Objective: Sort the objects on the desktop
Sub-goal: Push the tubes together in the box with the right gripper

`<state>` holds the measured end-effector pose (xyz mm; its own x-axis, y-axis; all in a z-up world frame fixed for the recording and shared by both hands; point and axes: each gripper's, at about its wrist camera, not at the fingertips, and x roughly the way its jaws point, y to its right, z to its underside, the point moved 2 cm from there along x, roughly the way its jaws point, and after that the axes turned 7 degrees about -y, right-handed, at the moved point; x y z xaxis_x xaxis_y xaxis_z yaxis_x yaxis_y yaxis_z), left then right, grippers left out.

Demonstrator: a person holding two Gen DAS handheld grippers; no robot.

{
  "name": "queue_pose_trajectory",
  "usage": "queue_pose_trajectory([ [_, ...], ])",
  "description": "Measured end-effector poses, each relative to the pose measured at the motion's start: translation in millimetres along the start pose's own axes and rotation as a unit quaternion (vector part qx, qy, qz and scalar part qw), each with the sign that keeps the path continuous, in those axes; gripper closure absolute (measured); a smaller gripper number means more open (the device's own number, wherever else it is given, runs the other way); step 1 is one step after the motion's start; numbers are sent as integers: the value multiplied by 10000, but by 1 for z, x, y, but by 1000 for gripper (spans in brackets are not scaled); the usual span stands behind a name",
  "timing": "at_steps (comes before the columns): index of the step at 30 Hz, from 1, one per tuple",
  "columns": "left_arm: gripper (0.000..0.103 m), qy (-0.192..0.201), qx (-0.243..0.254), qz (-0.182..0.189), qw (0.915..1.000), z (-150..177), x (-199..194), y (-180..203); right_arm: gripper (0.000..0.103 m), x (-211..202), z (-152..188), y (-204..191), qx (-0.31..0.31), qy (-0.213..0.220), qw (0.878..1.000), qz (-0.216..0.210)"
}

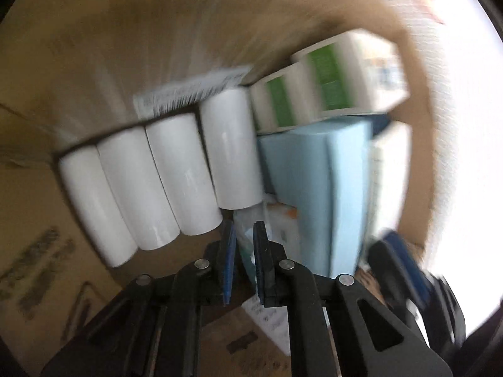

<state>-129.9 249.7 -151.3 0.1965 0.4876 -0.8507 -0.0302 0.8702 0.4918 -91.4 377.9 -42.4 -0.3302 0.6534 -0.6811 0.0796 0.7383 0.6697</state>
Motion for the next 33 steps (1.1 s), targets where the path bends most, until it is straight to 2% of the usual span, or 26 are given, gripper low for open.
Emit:
queue_pose_trajectory([
  [4, 91, 642, 612, -77, 9960, 9, -41, -1, 94, 7, 1, -4, 114, -174, 9988, -437],
  [7, 91, 982, 847, 101, 9915, 12, -63, -9, 94, 17, 1, -13, 124, -344, 9974, -615],
  [8, 91, 1073, 898, 156, 9900, 6, -74, -17, 94, 22, 1, -19, 41, -461, 9967, -670],
  [9, 91, 1160, 988, 163, 9882, -21, -86, -23, 94, 27, 1, -23, -14, -569, 9961, -667],
  [10, 91, 1298, 1123, 117, 9851, -32, -93, -23, 94, 32, 2, -28, -77, -686, 9955, -655],
  [12, 91, 1659, 1477, -129, 9749, -32, -112, -26, 94, 45, 4, -40, -227, -1011, 9928, -599],
  [14, 91, 1839, 1684, -197, 9682, -30, -120, -14, 94, 56, 5, -49, -317, -1249, 9904, -500],
  [15, 91, 1896, 1749, -178, 9660, -25, -113, -2, 94, 61, 5, -55, -354, -1339, 9891, -495],
  [17, 91, 1995, 1908, -77, 9611, -21, -121, -7, 94, 69, 1, -63, -380, -1458, 9873, -505],
  [19, 91, 2033, 2064, -158, 9570, -17, -119, -7, 94, 73, -6, -69, -385, -1466, 9871, -520],
  [21, 91, 2032, 2148, -160, 9551, -12, -123, -7, 94, 79, -14, -75, -410, -1576, 9862, -303],
  [24, 91, 1935, 2125, 57, 9578, -11, -130, -14, 94, 89, -28, -81, -600, -1684, 9837, 166],
  [26, 91, 1910, 2060, 194, 9595, -14, -128, -17, 94, 100, -35, -80, -486, -1889, 9808, 50],
  [30, 91, 1970, 2090, 105, 9578, -19, -129, -21, 94, 116, -41, -80, -336, -2205, 9747, -116],
  [33, 91, 2004, 2103, 105, 9568, -20, -132, -21, 95, 127, -44, -87, -383, -2339, 9715, 23],
])
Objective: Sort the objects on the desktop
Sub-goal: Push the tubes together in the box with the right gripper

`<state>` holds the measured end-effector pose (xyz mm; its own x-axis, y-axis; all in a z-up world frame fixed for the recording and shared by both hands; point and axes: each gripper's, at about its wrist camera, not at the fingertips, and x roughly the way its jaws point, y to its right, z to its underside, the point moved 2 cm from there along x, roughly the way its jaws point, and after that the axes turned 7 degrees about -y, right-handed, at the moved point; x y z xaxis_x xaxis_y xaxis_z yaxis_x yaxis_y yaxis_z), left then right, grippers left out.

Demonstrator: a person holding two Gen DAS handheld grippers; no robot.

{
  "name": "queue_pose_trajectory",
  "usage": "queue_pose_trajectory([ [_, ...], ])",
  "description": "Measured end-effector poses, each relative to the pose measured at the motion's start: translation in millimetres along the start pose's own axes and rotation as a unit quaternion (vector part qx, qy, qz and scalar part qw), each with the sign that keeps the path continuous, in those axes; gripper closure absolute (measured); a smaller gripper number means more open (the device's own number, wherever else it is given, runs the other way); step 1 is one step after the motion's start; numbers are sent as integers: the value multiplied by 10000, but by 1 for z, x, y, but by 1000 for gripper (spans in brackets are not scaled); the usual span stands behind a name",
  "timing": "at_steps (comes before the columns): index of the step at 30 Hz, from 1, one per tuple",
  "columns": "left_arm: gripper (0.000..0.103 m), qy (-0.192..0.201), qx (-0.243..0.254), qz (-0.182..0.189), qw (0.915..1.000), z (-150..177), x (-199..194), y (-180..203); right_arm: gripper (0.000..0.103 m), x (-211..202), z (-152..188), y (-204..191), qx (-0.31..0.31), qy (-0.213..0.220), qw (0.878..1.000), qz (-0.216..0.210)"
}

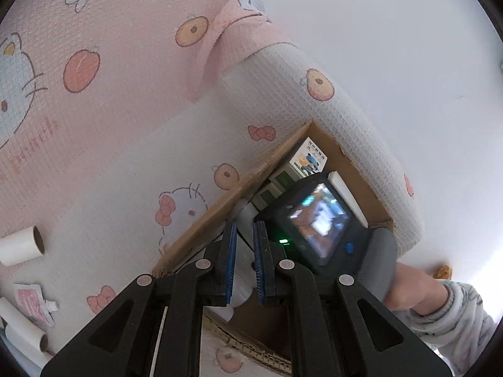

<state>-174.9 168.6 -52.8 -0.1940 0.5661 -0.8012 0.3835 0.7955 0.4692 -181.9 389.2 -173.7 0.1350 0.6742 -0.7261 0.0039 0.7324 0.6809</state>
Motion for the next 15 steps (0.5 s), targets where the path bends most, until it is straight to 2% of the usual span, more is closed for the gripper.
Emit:
queue_pose_trajectory([
  [2, 91, 17, 46, -7, 10000, -1, 0, 3, 94, 5, -4, -4, 3, -92, 9998, 164],
  [5, 91, 19, 101, -31, 9999, -2, 0, 6, 95, 2, -7, -18, -206, 32, 9955, 920],
  [10, 91, -52, 4, -55, 10000, 3, -2, 2, 95, 2, -9, -27, -273, -83, 9920, 1233],
  [15, 91, -111, -53, 68, 9999, 5, -2, 0, 96, -1, -6, -28, -239, -98, 9917, 1262],
])
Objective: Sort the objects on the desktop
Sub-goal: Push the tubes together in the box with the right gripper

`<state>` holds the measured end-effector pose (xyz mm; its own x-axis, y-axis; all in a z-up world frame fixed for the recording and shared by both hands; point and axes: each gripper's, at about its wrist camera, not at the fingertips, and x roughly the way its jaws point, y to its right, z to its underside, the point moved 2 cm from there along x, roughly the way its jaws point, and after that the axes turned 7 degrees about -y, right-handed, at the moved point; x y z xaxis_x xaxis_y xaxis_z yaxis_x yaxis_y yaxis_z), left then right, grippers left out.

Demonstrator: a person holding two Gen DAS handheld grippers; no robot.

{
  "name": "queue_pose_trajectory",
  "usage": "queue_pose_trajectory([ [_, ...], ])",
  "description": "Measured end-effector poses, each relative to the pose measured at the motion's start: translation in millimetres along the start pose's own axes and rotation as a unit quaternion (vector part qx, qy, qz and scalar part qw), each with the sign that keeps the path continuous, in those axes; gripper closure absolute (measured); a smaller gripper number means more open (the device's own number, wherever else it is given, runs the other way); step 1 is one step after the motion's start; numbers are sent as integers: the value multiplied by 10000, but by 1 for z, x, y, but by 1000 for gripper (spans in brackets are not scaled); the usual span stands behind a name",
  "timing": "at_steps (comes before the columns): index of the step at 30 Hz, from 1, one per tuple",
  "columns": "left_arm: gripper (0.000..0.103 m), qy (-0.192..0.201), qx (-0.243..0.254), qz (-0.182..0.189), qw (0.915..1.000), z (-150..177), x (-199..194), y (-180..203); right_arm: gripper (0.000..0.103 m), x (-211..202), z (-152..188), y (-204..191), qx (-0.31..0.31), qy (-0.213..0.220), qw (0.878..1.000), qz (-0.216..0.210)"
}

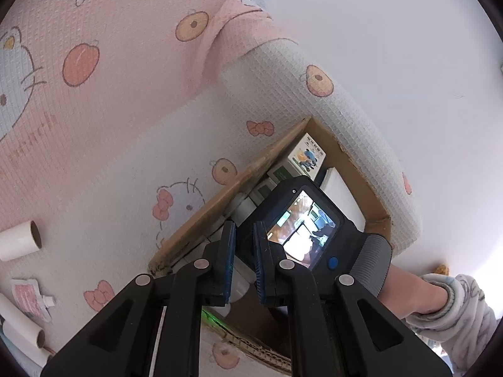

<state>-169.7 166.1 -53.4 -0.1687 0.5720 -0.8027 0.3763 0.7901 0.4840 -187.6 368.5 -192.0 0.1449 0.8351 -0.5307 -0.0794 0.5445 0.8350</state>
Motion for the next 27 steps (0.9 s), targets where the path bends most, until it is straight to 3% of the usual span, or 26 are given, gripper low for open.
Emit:
queue_pose_trajectory([
  [5, 91, 40, 125, -211, 9997, 0, -4, 2, 96, -3, 4, -2, -126, -42, 9996, 231],
  [8, 91, 68, 131, -196, 9997, -1, -8, 1, 96, -4, 6, -1, -41, -76, 9998, 152],
  [10, 91, 84, 119, -198, 9997, -2, -9, 2, 96, -2, 10, 1, 97, -225, 9997, -79],
  [13, 91, 101, 96, -209, 9997, -5, -8, 2, 96, -5, 20, 5, 271, -430, 9939, -979],
  [14, 91, 85, 70, -191, 9998, -6, -7, 2, 96, -5, 21, 6, 306, -443, 9928, -1075],
  [19, 91, 22, 78, -153, 9999, -6, -4, 5, 96, 18, 34, 17, 326, -804, 9921, -909],
  [24, 91, -45, 27, -164, 9999, -6, 0, 6, 96, 10, 27, 19, 287, -675, 9940, -809],
  [27, 91, -107, -15, -117, 9999, -6, 2, 6, 96, 13, 23, 20, 251, -810, 9925, -884],
])
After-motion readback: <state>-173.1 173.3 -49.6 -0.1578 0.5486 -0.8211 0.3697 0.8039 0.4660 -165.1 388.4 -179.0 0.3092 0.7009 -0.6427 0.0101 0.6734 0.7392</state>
